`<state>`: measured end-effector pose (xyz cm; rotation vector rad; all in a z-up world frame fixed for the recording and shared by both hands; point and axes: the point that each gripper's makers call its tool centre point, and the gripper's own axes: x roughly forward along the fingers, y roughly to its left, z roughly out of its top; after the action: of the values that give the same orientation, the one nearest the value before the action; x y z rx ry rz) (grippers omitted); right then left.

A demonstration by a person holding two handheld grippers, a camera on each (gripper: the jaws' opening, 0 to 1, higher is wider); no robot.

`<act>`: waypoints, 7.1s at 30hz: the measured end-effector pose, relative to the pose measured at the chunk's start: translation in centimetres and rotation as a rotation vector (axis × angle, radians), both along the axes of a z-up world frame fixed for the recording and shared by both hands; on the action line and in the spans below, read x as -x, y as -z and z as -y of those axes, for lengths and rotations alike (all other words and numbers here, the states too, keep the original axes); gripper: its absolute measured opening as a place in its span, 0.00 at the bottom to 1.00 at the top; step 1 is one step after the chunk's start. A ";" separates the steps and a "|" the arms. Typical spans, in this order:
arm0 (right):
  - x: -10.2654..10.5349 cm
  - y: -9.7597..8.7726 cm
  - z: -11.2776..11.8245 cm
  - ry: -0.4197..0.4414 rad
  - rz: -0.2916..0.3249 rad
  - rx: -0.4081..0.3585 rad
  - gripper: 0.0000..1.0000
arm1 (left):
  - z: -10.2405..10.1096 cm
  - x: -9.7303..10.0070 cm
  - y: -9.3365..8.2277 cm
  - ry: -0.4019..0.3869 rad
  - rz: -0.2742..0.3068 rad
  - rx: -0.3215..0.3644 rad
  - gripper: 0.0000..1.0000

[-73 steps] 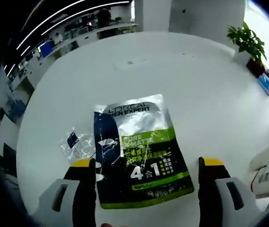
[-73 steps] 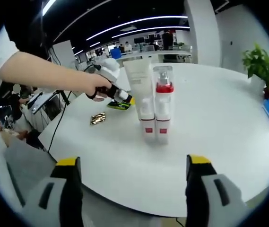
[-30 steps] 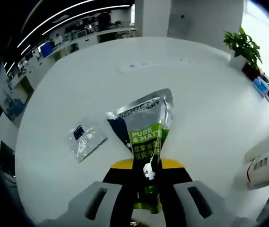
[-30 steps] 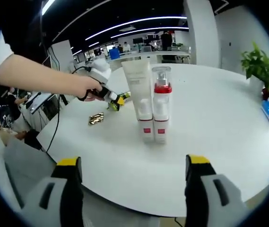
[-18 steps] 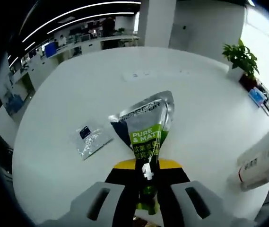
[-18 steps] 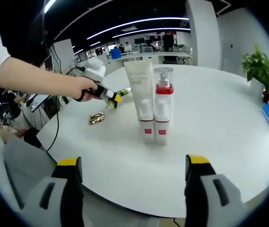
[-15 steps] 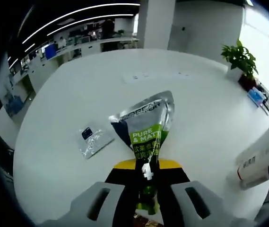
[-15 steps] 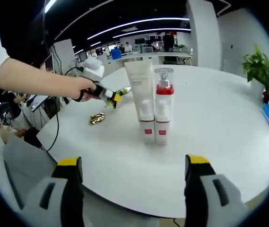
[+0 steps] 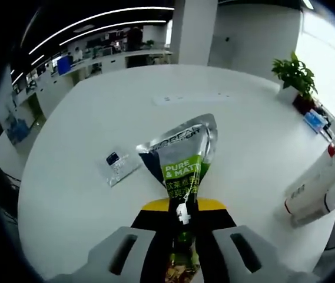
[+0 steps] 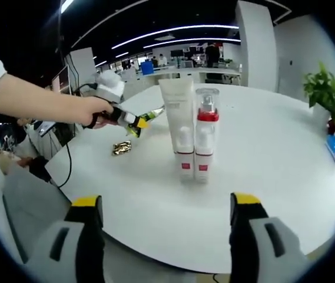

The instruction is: Arrange the skincare products in the storage area until every visible bottle or jar stands upright without overlapping.

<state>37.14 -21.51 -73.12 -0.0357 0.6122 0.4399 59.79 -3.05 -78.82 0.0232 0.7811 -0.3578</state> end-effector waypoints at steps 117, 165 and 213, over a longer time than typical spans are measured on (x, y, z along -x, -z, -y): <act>-1.9 -8.4 -8.1 -0.065 -0.038 -0.750 0.01 | 7.9 24.2 -9.5 0.421 0.217 0.229 0.53; 1.2 -15.7 -8.4 -0.320 -0.037 -1.131 0.09 | 6.4 28.7 -19.6 0.627 0.044 0.996 0.00; 2.9 -13.3 -9.7 -0.171 -0.149 -1.299 0.01 | 5.8 27.2 -18.1 0.366 0.012 1.166 0.05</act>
<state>34.23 -11.79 -59.78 1.1957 0.3768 0.9441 32.63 -8.88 -60.69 -0.9324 0.4593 -1.1160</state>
